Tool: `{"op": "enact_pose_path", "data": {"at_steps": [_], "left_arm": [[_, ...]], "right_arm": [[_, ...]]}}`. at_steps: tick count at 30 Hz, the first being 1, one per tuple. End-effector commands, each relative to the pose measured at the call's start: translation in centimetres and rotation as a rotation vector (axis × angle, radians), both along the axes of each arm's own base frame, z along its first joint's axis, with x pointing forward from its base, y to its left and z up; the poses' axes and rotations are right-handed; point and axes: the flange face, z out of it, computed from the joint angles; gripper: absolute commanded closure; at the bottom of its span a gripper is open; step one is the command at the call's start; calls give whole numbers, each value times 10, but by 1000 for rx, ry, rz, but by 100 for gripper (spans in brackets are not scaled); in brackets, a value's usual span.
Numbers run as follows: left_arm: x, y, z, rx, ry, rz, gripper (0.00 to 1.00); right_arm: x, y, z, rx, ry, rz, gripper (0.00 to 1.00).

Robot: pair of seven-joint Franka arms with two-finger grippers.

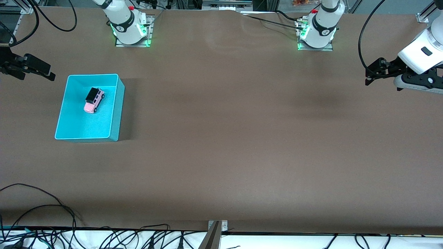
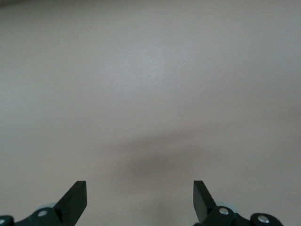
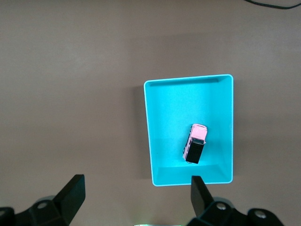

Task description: Wind and store pink jeep toy

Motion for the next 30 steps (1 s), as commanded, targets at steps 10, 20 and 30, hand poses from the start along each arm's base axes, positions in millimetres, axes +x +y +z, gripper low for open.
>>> {"op": "enact_pose_path", "data": {"at_steps": [10,20,30], "left_arm": [[3,-1,7,4,4,5,0],[3,1,7,4,5,8,0],[3,1,7,4,2,8,0]], "right_arm": [[1,-8,7,-13,-4,1,0],[1,-9,7,-14,-4,-1,0],[1,-9,7,-14,-4,-1,0]]}}
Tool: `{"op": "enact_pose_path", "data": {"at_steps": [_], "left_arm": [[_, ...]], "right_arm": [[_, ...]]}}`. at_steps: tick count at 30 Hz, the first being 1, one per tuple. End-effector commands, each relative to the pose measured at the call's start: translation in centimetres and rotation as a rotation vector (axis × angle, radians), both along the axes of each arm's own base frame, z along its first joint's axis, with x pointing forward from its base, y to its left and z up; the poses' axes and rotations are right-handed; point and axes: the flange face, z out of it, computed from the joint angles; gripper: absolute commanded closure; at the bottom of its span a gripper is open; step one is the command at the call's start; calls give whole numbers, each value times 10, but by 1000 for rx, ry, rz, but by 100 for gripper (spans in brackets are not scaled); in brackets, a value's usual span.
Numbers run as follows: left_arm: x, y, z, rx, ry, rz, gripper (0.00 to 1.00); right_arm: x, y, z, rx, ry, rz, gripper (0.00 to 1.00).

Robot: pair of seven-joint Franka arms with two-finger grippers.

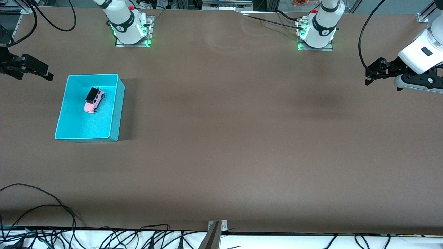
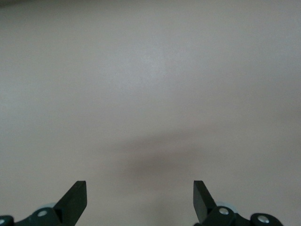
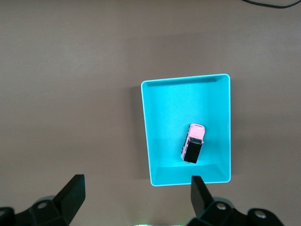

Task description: Wind and store pink jeep toy

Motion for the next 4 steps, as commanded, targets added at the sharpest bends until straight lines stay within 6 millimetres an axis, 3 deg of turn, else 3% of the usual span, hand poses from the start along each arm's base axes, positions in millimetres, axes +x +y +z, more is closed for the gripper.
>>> {"op": "enact_pose_path", "data": {"at_steps": [1,4], "left_arm": [[3,0,7,4,2,6,0],[3,-1,7,4,2,6,0]], "right_arm": [[1,-4,7,-10,-4,10,0],[1,-4,7,-10,-5,8,0]]}}
